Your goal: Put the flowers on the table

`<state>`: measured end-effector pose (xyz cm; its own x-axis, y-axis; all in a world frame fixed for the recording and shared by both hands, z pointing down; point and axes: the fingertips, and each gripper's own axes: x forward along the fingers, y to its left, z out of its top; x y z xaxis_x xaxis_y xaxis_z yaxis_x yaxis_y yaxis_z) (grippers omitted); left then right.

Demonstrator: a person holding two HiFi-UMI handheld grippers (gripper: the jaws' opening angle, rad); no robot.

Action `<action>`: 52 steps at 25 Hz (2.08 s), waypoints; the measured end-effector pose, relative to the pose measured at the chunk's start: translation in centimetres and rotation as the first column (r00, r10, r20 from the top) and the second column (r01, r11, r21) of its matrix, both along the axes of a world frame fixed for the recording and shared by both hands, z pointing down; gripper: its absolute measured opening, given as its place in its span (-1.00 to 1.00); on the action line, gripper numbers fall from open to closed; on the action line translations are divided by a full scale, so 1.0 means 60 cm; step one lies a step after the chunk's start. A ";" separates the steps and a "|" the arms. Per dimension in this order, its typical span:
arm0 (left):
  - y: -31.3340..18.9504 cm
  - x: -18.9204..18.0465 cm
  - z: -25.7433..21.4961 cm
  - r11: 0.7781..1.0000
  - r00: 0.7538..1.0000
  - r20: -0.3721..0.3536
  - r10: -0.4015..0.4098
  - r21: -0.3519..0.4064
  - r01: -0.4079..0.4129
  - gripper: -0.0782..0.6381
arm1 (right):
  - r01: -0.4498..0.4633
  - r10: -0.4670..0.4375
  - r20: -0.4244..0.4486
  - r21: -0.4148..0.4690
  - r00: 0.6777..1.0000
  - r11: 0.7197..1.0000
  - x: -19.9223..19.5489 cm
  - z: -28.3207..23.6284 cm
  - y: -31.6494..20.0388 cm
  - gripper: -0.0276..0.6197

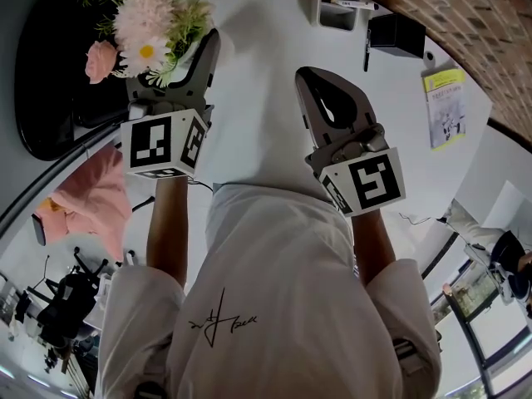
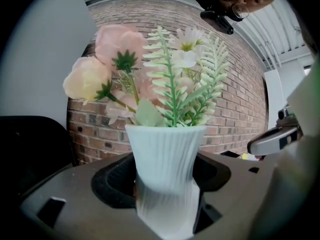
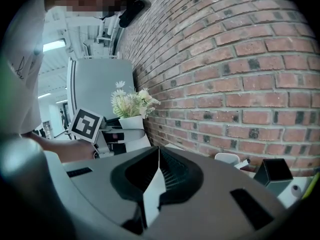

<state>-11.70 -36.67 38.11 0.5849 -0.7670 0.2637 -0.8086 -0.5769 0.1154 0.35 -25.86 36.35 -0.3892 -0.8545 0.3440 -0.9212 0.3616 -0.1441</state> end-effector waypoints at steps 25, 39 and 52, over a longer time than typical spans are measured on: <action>-0.088 0.035 0.034 0.999 0.999 0.047 0.005 0.031 -0.006 0.14 | 0.030 -0.030 0.012 -0.008 0.999 1.000 -0.017 0.037 -0.084 -0.83; -0.132 0.049 0.044 0.999 0.999 0.049 -0.022 0.042 0.019 0.14 | -0.003 0.003 0.033 -0.001 0.999 1.000 0.008 0.045 -0.092 -0.83; -0.163 0.066 0.064 0.998 0.998 0.044 -0.035 0.054 0.033 0.14 | -0.010 0.011 0.062 -0.018 0.998 1.000 0.009 0.053 -0.098 -0.83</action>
<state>-7.77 -46.47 41.94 0.5470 -0.7997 0.2475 -0.8314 -0.5535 0.0489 0.91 -31.72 39.56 -0.4013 -0.8525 0.3349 -0.9140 0.3488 -0.2072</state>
